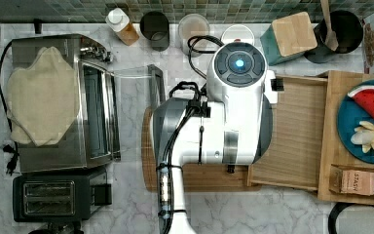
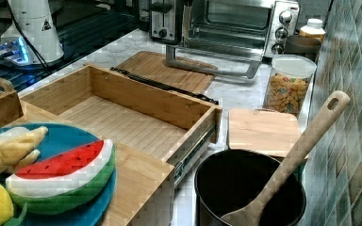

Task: Close the drawer.

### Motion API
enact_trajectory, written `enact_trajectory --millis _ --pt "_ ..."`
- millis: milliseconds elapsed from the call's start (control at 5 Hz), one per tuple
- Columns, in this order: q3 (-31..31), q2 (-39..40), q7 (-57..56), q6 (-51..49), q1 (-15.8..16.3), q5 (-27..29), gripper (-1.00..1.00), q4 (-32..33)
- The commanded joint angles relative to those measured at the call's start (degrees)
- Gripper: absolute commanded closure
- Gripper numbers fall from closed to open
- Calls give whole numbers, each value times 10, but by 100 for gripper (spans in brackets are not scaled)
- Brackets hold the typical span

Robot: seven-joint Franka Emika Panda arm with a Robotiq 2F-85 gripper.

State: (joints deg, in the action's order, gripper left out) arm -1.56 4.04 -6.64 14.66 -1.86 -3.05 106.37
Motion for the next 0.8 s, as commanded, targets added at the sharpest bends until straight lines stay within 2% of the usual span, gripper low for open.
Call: enact_trajectory --millis 200,400,800 --pt "0 0 0 0 0 -1 100 7" --pt "-5 22 -60 1 -10 30 100 -1" --pt "13 25 -172 88 -12 35 100 56"
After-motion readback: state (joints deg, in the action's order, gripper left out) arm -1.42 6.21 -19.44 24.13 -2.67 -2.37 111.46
